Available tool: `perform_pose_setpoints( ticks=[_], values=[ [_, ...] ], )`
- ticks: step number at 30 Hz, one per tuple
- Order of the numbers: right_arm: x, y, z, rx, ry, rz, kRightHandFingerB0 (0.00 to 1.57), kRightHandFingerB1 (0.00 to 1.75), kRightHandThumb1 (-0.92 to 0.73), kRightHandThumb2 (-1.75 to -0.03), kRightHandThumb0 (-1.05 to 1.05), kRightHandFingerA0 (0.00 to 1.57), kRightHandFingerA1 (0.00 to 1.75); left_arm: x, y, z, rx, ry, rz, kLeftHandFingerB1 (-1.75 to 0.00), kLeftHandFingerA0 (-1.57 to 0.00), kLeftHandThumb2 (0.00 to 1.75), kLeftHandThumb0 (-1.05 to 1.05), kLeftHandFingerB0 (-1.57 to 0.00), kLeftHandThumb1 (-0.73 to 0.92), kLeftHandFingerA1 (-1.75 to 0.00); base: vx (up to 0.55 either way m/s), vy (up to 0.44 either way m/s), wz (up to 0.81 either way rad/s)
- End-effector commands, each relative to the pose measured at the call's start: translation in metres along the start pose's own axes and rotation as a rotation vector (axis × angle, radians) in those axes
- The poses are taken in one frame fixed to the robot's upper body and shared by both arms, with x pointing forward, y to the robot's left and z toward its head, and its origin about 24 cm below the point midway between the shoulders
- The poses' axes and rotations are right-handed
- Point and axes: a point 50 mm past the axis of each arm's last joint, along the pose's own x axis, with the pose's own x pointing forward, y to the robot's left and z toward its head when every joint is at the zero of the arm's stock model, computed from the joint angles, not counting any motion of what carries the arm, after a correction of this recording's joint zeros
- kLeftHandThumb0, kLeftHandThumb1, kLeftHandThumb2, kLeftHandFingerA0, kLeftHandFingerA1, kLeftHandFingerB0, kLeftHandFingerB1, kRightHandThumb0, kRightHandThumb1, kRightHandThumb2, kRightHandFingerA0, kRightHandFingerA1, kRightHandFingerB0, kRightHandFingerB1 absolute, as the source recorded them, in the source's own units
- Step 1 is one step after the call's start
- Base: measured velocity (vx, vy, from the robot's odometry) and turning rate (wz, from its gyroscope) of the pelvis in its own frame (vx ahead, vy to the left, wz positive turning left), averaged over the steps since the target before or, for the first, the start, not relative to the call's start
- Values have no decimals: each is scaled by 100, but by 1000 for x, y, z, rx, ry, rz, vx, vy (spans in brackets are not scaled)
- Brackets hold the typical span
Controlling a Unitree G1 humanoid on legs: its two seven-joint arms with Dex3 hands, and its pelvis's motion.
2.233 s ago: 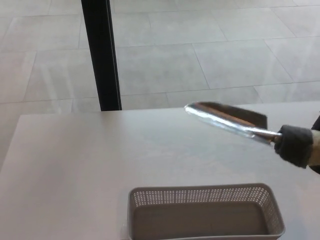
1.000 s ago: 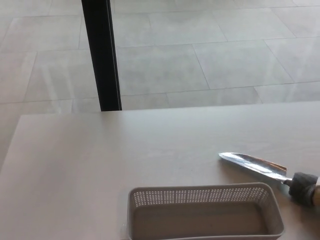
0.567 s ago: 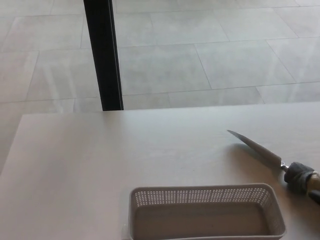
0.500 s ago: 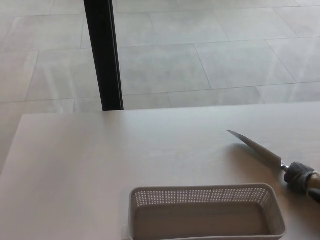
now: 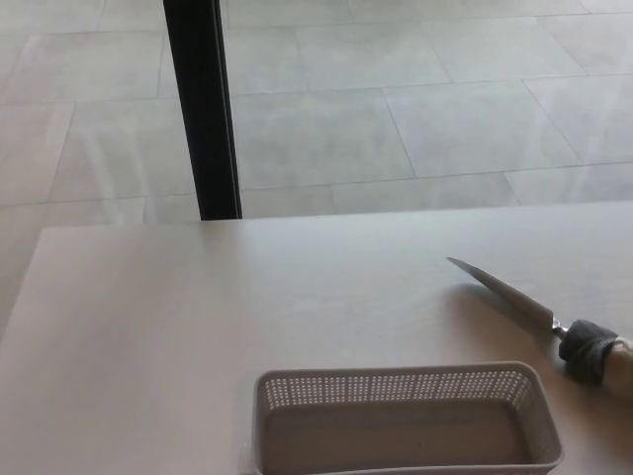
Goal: A garden tool is kept on the righthand side and a container is kept on the lefthand side on a desk infront of the robot. the robot uses its right hand to pick up the garden tool and makes a scooping motion inside the container
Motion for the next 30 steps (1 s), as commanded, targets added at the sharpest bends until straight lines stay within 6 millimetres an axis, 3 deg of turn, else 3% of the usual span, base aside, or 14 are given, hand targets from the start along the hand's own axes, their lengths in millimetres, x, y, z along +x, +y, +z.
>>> perform_pose_setpoints(
  ticks=[1,3,5,7,8,11,12,17,18,20,22,23,24,30],
  values=[
    [-56,-76,-87,549,244,-300,6,74,-73,-65,-97,8,97,0,7,7,24,-14,33,-52,-74,59,-46,-44,67,-70,0,0,0],
    [-79,-81,-120,650,353,-431,8,66,-57,-103,-88,18,81,0,7,7,45,-18,29,-53,-73,59,-47,-45,67,-71,0,0,0],
    [-96,-76,-155,826,408,-580,6,83,-70,-64,-90,42,136,0,5,7,41,-16,33,-53,-73,59,-46,-46,67,-71,0,0,0],
    [-114,-70,-175,895,522,-657,0,85,-74,-59,-87,14,118,0,4,6,27,-11,31,-53,-68,59,-47,-41,66,-70,0,0,0],
    [-132,-56,-190,1007,574,-751,5,67,-59,-100,-90,9,77,0,3,6,15,-15,28,-51,-68,59,-47,-39,67,-68,0,0,0],
    [-150,-27,-215,1124,686,-884,1,63,-55,-99,-79,48,103,-1,4,2,9,-17,12,-60,-63,87,-51,-36,50,-74,0,0,0],
    [-152,-18,-221,1161,708,-889,0,63,-82,-57,-74,3,130,0,3,3,12,-16,11,-60,-63,87,-51,-38,49,-73,0,0,0],
    [-158,42,-233,1397,829,-930,0,51,-77,-67,-70,0,93,-1,3,-3,12,4,18,-54,-63,60,-45,-44,68,-65,0,0,0],
    [-154,63,-229,1432,877,-929,0,51,-79,-63,-65,29,153,-1,4,-3,7,5,19,-55,-65,60,-45,-45,67,-69,0,0,0],
    [-150,87,-226,1477,920,-899,0,53,-58,-96,-65,43,97,-1,3,-2,-13,3,13,-53,-65,59,-43,-42,68,-69,0,0,0],
    [-149,107,-220,1492,931,-862,0,48,-79,-63,-61,8,135,-1,2,-4,-29,4,30,-52,-66,60,-43,-43,68,-67,0,0,0],
    [-150,116,-217,1508,933,-854,0,36,-75,-69,-65,40,127,-1,3,-5,-40,8,28,-51,-62,61,-43,-40,70,-69,0,0,0],
    [-152,124,-215,1521,943,-849,0,41,-74,-63,-67,0,129,-2,4,-6,-36,9,20,-51,-59,61,-44,-39,71,-68,0,0,0],
    [-170,160,-215,1617,1049,-727,0,20,-73,-68,-75,25,107,-4,10,-8,-16,17,13,-48,-54,61,-46,-32,72,-64,0,0,0]
  ],
)
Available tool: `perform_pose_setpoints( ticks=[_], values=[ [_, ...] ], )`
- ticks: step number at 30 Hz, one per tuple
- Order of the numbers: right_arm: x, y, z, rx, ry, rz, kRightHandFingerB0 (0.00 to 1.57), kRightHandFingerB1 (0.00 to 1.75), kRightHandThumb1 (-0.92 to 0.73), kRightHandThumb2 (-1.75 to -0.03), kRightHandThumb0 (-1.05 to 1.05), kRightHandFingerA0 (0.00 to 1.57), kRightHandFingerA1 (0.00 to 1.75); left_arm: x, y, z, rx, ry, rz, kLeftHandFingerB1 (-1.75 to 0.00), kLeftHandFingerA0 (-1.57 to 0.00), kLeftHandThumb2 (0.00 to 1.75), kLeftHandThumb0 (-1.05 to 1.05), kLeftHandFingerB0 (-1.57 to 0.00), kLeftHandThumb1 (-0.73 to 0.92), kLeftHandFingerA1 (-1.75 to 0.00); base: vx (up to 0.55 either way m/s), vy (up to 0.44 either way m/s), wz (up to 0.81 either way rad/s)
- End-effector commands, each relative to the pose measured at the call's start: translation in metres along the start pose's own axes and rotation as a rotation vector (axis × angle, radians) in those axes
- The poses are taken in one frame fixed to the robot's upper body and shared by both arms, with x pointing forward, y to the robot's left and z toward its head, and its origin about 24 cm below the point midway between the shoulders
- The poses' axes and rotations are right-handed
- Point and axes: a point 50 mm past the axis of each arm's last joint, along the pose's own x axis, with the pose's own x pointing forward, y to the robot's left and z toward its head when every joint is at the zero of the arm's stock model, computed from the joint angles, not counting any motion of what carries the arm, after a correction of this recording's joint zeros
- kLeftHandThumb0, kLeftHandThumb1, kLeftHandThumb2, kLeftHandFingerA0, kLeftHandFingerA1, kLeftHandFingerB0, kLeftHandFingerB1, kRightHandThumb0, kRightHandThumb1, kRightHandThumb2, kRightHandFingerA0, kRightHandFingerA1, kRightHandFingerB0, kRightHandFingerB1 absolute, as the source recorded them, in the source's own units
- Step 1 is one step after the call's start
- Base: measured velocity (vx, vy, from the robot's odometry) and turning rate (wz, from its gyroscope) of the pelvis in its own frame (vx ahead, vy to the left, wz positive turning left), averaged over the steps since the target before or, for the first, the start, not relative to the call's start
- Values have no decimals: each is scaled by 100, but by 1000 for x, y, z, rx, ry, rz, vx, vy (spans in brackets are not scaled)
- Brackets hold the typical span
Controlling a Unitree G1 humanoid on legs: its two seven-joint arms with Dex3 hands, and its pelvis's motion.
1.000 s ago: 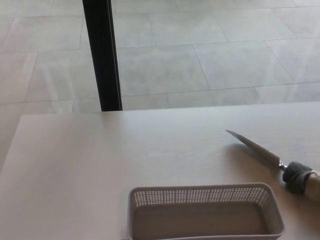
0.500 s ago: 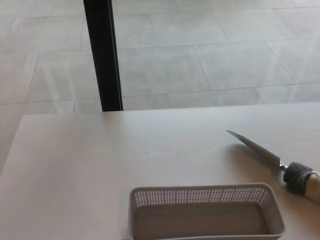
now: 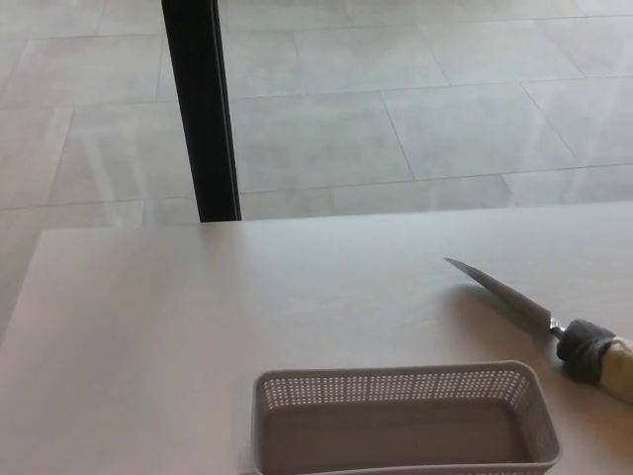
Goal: A garden tool is kept on the righthand side and a container is kept on the lefthand side on a desk infront of the robot. the robot uses its right hand to pick up the garden tool and makes a scooping motion inside the container
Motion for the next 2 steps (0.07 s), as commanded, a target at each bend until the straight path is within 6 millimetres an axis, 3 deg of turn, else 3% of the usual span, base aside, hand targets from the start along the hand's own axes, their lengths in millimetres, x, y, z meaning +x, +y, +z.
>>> perform_pose_setpoints(
  ticks=[1,2],
  values=[
    [-34,20,-138,729,361,-264,0,18,-74,-64,-80,24,105,-4,13,-6,-52,16,16,-48,-52,61,-45,-30,71,-64,0,0,0],
    [-34,20,-138,729,361,-264,0,18,-74,-64,-80,24,105,-4,13,-6,-52,16,16,-48,-52,61,-45,-30,71,-64,0,0,0]
  ],
)
